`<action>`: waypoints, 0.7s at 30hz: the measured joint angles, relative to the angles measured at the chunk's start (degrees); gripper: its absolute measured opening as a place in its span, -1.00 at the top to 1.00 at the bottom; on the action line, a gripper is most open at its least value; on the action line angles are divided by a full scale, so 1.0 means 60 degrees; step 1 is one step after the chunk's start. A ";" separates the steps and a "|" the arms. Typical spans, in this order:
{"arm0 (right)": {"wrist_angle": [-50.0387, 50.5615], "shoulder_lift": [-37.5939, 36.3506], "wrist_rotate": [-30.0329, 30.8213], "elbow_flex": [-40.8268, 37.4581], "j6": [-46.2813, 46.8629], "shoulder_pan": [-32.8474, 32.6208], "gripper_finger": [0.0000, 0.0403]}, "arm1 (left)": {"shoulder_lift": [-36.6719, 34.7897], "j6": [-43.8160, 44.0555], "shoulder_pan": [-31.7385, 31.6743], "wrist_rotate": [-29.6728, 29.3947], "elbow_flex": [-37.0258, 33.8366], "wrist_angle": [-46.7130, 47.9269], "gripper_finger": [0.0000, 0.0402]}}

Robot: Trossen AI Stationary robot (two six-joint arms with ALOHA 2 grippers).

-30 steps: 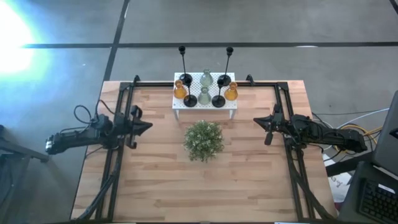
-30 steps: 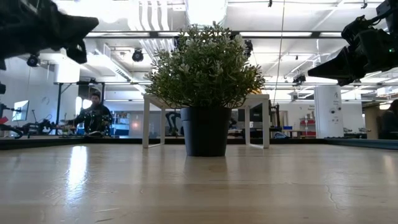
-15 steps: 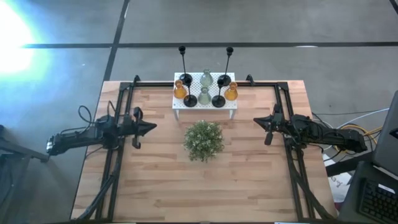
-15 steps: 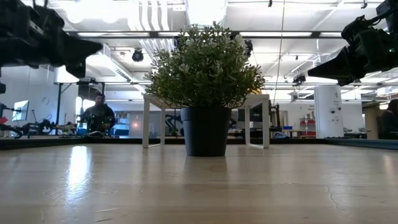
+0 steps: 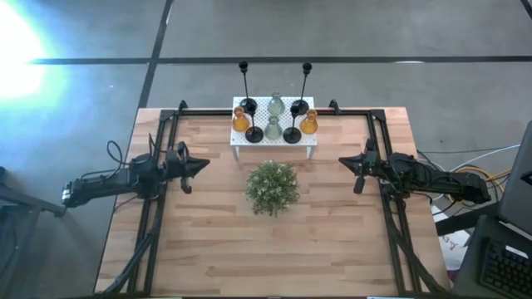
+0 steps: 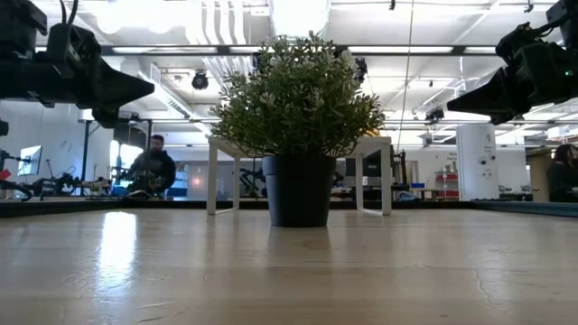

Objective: Pick & Place candle stick holders
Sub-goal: Return to Home Position

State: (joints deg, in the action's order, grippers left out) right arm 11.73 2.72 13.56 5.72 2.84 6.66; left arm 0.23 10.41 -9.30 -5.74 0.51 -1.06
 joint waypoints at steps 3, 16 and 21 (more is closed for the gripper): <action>0.0000 0.0000 0.0000 0.0000 0.0013 0.0000 0.96 | 0.0000 -0.0004 0.0000 -0.0020 0.0000 0.0004 0.94; 0.0000 0.0000 0.0000 0.0000 0.0009 0.0000 0.96 | 0.0000 -0.0011 0.0000 -0.0051 -0.0004 -0.0138 0.94; 0.0000 0.0000 0.0000 0.0000 0.0013 0.0000 0.96 | 0.0000 -0.0011 0.0000 -0.0047 -0.0004 -0.0142 0.94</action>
State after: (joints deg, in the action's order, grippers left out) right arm 11.73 2.72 13.56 5.72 2.92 6.66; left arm 0.23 10.35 -9.30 -6.02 0.49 -1.91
